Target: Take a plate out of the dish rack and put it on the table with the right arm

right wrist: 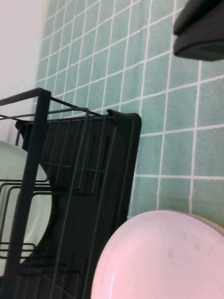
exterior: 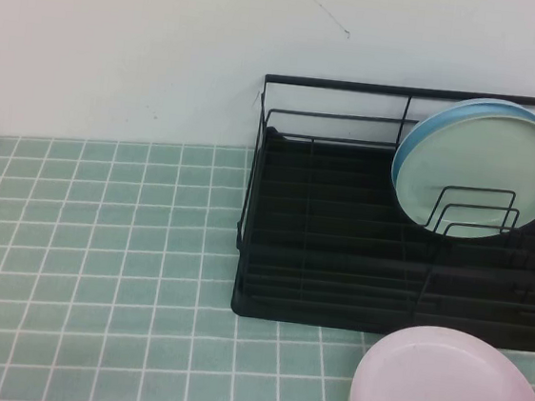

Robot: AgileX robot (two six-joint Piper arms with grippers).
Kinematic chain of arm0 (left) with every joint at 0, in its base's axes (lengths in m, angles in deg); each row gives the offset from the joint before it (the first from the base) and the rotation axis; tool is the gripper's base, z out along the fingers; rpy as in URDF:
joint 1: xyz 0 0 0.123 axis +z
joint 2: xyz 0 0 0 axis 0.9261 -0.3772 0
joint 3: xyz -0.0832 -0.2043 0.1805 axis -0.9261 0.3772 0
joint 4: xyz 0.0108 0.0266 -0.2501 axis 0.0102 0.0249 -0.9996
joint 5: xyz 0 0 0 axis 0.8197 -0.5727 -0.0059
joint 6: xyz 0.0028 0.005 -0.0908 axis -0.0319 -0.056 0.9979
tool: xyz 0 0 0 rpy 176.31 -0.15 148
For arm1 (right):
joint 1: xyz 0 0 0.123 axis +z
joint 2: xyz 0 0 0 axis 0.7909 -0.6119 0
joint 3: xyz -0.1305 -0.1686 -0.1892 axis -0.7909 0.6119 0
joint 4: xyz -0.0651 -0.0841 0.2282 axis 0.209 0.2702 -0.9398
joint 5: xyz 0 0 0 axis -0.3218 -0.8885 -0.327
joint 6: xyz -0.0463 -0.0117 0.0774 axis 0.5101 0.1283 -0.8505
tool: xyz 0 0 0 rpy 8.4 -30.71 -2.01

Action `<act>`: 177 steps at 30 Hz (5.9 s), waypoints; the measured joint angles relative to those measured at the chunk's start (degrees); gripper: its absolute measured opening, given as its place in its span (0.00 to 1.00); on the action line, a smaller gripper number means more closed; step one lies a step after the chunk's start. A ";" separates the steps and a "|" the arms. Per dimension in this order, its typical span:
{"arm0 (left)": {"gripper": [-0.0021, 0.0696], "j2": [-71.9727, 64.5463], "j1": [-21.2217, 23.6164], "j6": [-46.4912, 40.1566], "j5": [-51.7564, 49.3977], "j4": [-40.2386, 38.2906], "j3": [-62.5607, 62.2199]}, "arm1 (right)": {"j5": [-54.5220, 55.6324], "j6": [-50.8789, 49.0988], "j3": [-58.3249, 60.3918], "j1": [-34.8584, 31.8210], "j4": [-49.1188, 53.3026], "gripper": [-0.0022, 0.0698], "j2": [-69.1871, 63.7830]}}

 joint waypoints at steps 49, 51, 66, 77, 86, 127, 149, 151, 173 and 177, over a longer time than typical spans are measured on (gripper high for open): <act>0.02 0.00 0.00 -0.12 0.00 0.00 0.00 | 0.40 0.00 0.00 0.00 0.86 0.03 0.00; 0.02 0.00 0.00 -0.12 0.00 0.00 0.00 | 0.40 0.00 0.00 0.00 0.97 0.03 0.00; 0.02 0.00 0.00 0.01 0.00 0.00 0.00 | 17.70 -2.91 0.37 0.00 -43.09 0.03 0.00; 0.02 0.00 0.00 0.01 0.00 0.00 0.00 | 13.61 -0.17 0.37 0.00 -46.71 0.03 0.00; 0.02 0.00 0.00 0.01 0.00 0.00 0.00 | -2.40 12.48 -10.55 0.00 -46.82 0.03 -12.32; 0.02 0.00 0.00 -0.07 0.00 0.00 0.00 | -10.15 82.86 -77.18 2.44 -49.17 0.47 -99.99; 0.02 0.00 0.00 -0.07 0.00 0.00 0.00 | -8.21 92.52 -77.42 2.75 -50.14 0.47 -103.38; 0.02 0.00 0.00 -0.07 0.00 0.00 0.00 | -7.39 92.80 -77.42 2.75 -50.73 0.47 -103.72; 0.02 0.00 0.00 -0.07 0.00 0.00 0.00 | -3.85 104.03 -77.42 2.75 -59.83 0.14 -106.70; 0.02 0.00 0.00 -0.07 0.00 0.00 0.00 | -4.46 104.02 -77.42 2.75 -59.33 0.13 -104.75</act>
